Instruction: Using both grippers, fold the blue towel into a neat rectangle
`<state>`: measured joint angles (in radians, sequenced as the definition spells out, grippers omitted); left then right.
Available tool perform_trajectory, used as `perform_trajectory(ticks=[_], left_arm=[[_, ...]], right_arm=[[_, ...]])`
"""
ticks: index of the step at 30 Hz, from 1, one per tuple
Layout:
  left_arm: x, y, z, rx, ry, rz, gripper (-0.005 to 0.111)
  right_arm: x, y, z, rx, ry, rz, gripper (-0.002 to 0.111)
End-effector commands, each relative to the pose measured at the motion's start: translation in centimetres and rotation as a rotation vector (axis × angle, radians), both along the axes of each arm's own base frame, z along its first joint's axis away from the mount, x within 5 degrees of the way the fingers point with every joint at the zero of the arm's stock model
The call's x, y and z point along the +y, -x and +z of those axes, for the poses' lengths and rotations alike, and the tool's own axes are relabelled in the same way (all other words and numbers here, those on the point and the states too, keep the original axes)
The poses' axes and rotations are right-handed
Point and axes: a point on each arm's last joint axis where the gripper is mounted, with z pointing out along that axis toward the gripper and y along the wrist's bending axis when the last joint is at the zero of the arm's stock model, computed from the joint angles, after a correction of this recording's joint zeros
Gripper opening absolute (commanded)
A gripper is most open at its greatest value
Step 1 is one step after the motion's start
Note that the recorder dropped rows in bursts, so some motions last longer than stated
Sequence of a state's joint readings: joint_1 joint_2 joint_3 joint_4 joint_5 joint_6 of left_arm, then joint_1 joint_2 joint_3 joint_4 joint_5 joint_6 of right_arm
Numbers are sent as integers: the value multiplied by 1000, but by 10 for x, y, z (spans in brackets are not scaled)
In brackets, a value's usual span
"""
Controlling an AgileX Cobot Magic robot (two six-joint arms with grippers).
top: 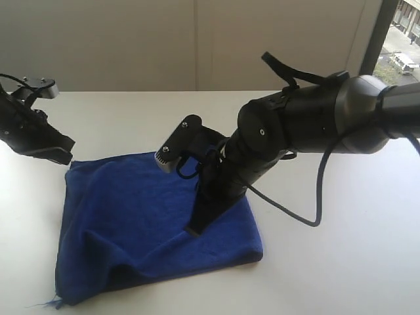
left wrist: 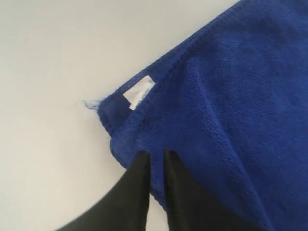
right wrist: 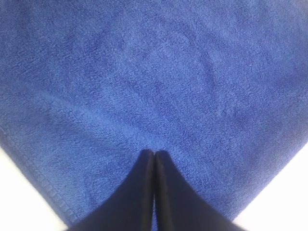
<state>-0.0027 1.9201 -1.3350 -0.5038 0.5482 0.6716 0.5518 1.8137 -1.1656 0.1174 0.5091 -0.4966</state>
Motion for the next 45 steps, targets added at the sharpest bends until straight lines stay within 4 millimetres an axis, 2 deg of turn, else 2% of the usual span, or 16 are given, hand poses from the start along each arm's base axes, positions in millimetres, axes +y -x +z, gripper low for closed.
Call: perform_trajectory(ticks=[1,4,14,20,21,23,30,36,45], left_arm=[[0,-7,-21,27,2,7,41],[1,-10,-33,40,-6,16,44],[4,-15,-45,19,-26,45,34],[3,-16,-47,26,-18,51,12],[3,-16,-47,26,-18,51,5],[3,-15,-46,24,-17,49,0],[3,-14,-33,-2,-14,46,0],[4,-11,-8,-64,-25,38,0],[7,-16,-16,-89,-62,48,0]], right_arm=[[-2,-2,3,-24,-12,-9,0],[-1,-2,4,-30,-16,-10,0],[-1,-4,5,-47,-25,-11,0],[0,-5,6,-62,-34,-15,0],[0,-5,6,-60,-36,-19,0],[0,-5,6,-60,-36,-19,0],[0,-5,6,-61,-41,-22,0],[1,-5,6,-62,-48,-26,0],[0,-3,5,-37,-39,-26,0]])
